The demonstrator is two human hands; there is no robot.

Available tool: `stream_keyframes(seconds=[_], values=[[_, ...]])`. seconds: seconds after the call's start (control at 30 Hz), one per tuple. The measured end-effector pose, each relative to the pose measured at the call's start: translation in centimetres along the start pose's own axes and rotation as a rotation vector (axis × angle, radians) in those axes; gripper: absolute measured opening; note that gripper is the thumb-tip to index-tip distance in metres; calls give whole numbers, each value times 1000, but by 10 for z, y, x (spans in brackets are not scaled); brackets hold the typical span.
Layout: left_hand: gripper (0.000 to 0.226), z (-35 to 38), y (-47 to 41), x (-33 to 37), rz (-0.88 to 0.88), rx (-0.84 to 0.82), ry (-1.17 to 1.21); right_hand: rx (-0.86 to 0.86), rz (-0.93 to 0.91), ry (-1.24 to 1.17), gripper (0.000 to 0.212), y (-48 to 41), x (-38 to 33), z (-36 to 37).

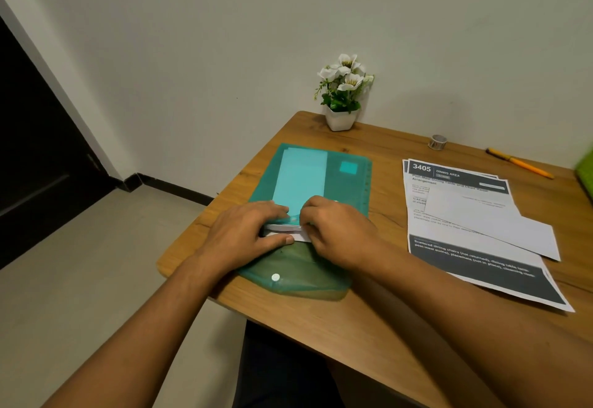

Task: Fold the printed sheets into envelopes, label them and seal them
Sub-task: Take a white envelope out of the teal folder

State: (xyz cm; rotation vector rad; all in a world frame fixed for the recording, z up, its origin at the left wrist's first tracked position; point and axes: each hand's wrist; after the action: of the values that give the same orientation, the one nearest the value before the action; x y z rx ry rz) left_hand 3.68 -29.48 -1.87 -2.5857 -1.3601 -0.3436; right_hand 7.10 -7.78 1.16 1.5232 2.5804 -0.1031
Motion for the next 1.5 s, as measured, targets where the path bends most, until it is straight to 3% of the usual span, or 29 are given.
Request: stream_keyframes(seconds=[0.23, 0.33, 0.5, 0.6, 0.77, 0.87, 0.97, 1.17, 1.43, 1.5], values=[[52, -3, -2, 0, -10, 19, 93, 126, -39, -573, 6, 17, 1, -16], [46, -3, -3, 1, -25, 4, 56, 75, 15, -803, 6, 22, 6, -16], [49, -5, -4, 0, -40, -26, -13, -91, -3, -244, 19, 29, 21, -6], [49, -5, -5, 0, -38, -28, -16, -55, -20, -149, 12, 30, 16, -2], [45, -9, -4, 9, -65, -46, 65, 34, 2, -325, 8, 30, 10, -14], [61, -6, 1, 9, -113, 6, 150, 36, 4, -530, 5, 32, 5, -27], [72, -3, -1, 4, -113, -6, 125, 53, -8, -646, 26, 32, 2, -43], [57, -6, -5, 1, -95, -65, 26, 198, -83, -737, 20, 35, -2, -85], [70, -27, -19, -2, -109, -228, -33, 499, -170, -801, 25, 45, 6, -139], [52, -41, -24, 3, -107, -326, 27, 548, -164, -796, 23, 49, 14, -146]])
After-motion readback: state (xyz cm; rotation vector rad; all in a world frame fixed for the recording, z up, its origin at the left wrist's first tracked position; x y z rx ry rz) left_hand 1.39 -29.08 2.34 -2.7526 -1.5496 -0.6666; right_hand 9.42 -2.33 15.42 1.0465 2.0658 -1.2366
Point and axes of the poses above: each hand's wrist, its own y-axis away from the middle knuckle, its own z-axis out of the palm, x = y × z, and after that the axes turned 11 degrees about -x, right-handed
